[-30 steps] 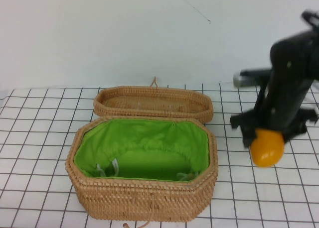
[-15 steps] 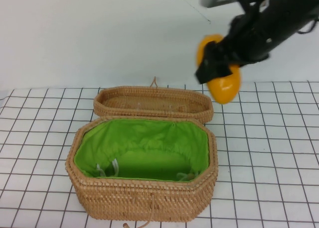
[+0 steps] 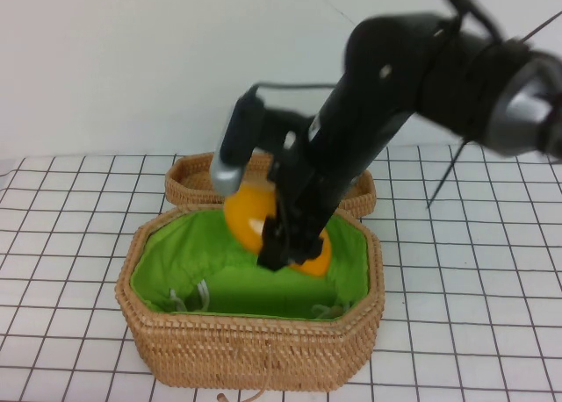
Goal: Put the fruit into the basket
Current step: Place the mango on the basket
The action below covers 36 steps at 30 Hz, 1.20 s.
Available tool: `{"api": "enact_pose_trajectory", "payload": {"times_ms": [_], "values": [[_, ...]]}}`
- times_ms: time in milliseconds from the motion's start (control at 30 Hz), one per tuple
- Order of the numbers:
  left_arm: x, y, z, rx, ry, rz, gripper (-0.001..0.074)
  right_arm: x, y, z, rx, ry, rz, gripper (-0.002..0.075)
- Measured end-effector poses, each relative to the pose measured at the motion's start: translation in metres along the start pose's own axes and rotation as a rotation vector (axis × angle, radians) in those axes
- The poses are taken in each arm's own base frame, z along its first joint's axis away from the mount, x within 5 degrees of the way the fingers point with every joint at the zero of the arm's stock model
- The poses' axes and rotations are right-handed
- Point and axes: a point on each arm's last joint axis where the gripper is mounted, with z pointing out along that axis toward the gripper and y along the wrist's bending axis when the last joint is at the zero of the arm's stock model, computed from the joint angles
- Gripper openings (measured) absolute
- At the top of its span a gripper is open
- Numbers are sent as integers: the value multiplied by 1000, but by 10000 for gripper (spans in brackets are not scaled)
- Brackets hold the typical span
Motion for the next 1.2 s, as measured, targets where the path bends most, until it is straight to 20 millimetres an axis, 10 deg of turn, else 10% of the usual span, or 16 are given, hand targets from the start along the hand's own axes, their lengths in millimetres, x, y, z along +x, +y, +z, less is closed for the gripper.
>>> {"api": "enact_pose_trajectory", "payload": {"times_ms": [333,1200], "values": [[0,0,0,0,0,0,-3,10,8,66,-78,119,30,556],[0,0,0,0,0,0,-3,12,9,70,-93,145,136,683]]}}
